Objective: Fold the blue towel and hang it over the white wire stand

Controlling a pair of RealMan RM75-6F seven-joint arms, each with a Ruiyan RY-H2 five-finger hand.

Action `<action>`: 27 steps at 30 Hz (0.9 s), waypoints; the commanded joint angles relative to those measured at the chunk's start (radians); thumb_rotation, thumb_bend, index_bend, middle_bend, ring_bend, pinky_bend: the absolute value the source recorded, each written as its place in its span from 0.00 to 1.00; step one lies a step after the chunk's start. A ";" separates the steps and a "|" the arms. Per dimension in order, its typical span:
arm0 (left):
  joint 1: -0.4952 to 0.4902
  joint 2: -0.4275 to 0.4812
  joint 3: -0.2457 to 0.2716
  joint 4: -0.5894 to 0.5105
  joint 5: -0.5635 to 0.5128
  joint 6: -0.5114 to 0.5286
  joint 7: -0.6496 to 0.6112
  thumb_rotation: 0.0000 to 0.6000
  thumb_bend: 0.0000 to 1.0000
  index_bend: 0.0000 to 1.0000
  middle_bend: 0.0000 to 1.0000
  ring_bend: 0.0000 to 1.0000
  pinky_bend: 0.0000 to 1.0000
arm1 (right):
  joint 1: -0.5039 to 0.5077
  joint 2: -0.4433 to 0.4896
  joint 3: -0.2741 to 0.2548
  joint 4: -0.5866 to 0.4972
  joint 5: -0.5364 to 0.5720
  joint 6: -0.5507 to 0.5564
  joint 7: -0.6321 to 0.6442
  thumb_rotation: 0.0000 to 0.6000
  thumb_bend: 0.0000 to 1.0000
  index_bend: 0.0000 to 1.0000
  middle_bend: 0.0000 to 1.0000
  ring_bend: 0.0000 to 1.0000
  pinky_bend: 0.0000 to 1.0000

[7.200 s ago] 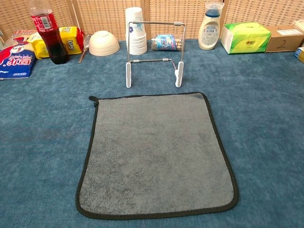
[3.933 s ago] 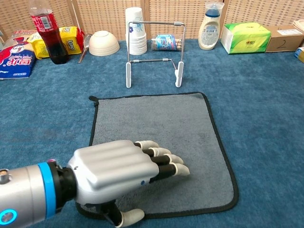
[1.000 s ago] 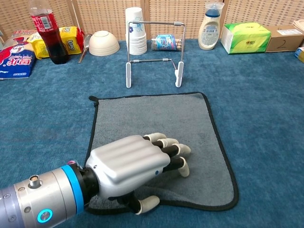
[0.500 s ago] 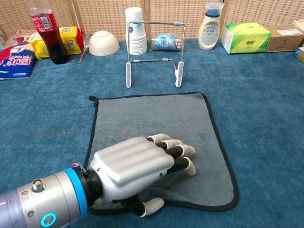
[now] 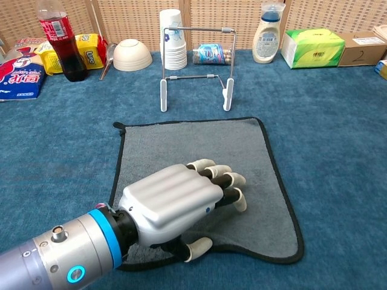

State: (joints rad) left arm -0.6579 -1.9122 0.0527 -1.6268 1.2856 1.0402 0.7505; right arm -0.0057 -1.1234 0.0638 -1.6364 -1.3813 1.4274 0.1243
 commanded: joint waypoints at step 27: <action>0.008 0.015 0.011 -0.034 -0.008 -0.045 -0.028 1.00 0.20 0.24 0.09 0.00 0.00 | -0.004 0.001 -0.003 -0.002 -0.002 0.001 0.001 1.00 0.36 0.08 0.11 0.03 0.00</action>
State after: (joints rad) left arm -0.6501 -1.8950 0.0644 -1.6624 1.2782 0.9959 0.7217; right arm -0.0097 -1.1220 0.0604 -1.6385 -1.3832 1.4283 0.1251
